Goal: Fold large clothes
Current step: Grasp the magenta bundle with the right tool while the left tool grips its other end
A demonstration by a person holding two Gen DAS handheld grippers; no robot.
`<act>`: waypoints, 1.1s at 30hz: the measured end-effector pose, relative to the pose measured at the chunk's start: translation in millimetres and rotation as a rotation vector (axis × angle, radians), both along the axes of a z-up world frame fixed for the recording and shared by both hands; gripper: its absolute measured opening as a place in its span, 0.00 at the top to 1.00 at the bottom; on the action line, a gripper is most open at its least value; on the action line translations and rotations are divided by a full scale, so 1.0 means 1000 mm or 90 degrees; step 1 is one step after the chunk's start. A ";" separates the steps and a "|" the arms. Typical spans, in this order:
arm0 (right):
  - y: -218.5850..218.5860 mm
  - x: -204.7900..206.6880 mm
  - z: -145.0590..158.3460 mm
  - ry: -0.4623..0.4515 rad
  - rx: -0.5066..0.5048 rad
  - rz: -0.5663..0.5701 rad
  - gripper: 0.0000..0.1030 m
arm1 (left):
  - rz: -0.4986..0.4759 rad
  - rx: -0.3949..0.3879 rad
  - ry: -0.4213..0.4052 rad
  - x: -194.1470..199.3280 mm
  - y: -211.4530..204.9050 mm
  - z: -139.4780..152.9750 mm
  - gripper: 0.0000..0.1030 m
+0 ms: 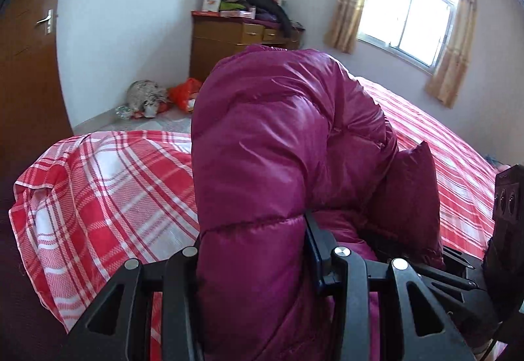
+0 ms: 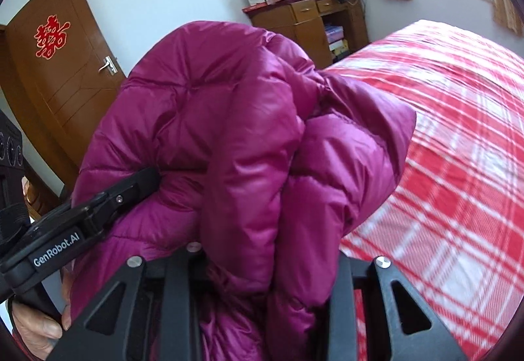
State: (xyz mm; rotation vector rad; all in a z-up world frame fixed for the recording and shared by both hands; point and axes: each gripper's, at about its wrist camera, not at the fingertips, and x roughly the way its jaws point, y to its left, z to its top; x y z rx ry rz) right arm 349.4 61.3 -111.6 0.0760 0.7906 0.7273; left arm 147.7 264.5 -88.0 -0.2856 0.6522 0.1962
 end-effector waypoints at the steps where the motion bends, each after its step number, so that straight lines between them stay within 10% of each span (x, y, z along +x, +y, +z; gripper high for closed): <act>1: 0.008 0.010 -0.003 -0.004 -0.007 0.005 0.67 | 0.011 0.002 0.007 0.005 0.003 -0.003 0.59; 9: 0.039 0.061 -0.034 0.031 0.005 0.014 0.67 | 0.058 -0.012 0.048 0.028 0.027 -0.026 0.59; 25: 0.018 0.034 -0.061 0.083 0.033 -0.064 0.53 | 0.010 0.066 0.056 0.035 0.010 -0.046 0.51; 33: 0.007 -0.052 -0.007 -0.049 -0.014 -0.115 0.44 | 0.002 0.053 0.047 0.033 0.012 -0.049 0.51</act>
